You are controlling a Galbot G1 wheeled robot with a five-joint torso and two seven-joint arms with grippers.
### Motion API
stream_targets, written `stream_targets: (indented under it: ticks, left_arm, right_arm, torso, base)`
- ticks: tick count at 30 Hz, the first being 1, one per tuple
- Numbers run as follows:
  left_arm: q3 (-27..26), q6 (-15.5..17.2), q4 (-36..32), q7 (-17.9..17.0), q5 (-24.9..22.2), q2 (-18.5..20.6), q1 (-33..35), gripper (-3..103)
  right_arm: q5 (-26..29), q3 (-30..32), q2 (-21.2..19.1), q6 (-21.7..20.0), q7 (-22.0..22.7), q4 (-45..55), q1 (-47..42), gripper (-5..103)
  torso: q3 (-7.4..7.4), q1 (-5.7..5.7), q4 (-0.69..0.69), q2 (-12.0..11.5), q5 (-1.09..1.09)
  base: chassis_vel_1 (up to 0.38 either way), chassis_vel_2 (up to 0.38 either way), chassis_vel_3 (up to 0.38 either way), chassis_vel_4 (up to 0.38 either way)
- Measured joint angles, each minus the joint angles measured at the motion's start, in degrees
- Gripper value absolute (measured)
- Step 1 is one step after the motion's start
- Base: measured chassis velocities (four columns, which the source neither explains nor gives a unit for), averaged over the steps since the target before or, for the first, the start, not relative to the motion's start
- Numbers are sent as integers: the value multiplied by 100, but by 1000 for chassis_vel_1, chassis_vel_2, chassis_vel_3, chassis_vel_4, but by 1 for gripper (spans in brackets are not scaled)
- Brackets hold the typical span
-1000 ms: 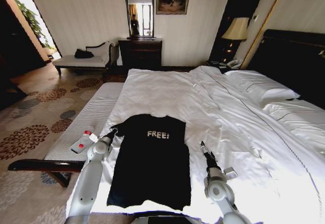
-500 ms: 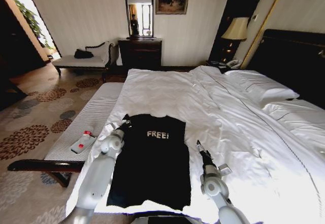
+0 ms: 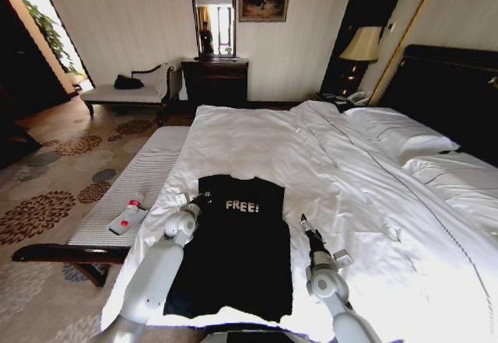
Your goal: Fold the clothes on the bed.
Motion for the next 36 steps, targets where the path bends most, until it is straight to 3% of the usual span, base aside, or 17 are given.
stream_targets:
  ticks: [5, 9, 11, 13, 15, 16, 19, 20, 22, 24, 26, 30, 36]
  left_arm:
    - [23, 193, -182, 80, 43, 84, 54, 40]
    - [8, 237, -263, 120, 75, 94, 52, 45]
    - [-82, 254, -350, 160, 66, 82, 18, 61]
    - [-117, 252, -349, 160, 47, 67, -2, 61]
    - [-304, 213, -229, 137, -131, -21, -135, 72]
    - [-304, 213, -229, 137, -131, -21, -135, 72]
    - [-660, 92, 299, 126, -579, -205, -569, 88]
    - [-660, 92, 299, 126, -579, -205, -569, 88]
    - [-842, -16, 888, 126, -768, -331, -960, 97]
    - [-941, -91, 1526, 142, -856, -422, -1269, 100]
    - [-957, -96, 1667, 154, -880, -442, -1326, 100]
    - [-999, -122, 2562, 355, -1004, -636, -1632, 100]
    - [-952, -300, 3200, 588, -804, -767, -1908, 100]
  right_arm:
    - [-34, -14, 32, 1, -7, -3, -19, 100]
    - [-45, -15, 41, 1, -8, -3, -35, 100]
    - [-57, -4, 44, 2, -9, 3, -65, 100]
    - [-59, 0, 45, 2, -10, 4, -70, 100]
    - [-73, 12, 45, 7, -15, 4, -84, 100]
    - [-73, 12, 45, 7, -15, 4, -84, 100]
    - [-76, 11, 47, 10, -19, -3, -70, 100]
    - [-76, 11, 47, 10, -19, -3, -70, 100]
    - [-78, -11, 56, 11, -20, -10, -44, 100]
    - [-79, -32, 73, 11, -20, -24, -14, 100]
    - [-81, -39, 78, 11, -20, -32, -6, 100]
    - [-86, -60, 96, 11, -20, -81, 54, 100]
    - [-80, -49, 84, 12, -23, -101, 82, 100]
  torso:
    - [0, 0, 0, 0, 0]
    - [0, 0, 0, 0, -1]
    - [0, 0, 0, 0, 0]
    - [0, 0, 0, 0, 0]
    - [0, 0, -1, 0, 0]
    - [0, 0, -1, 0, 0]
    - [0, 0, 0, 0, 0]
    - [0, 0, 0, 0, 0]
    - [0, 1, -2, 0, -1]
    - [0, 1, -1, -1, 1]
    - [0, 1, -1, 0, 0]
    - [1, 1, 0, -1, 0]
    - [0, 1, -1, -1, 0]
  base:
    - [0, 0, 0, 0]
    - [0, 0, 0, 0]
    - [0, 0, 0, 0]
    - [0, 0, 0, 0]
    - [0, 0, 0, 0]
    - [0, 0, 0, 0]
    - [0, 0, 0, 0]
    - [0, 0, 0, 0]
    - [0, 0, 0, 0]
    - [0, 0, 0, 0]
    - [0, 0, 0, 0]
    - [0, 0, 0, 0]
    - [0, 0, 0, 0]
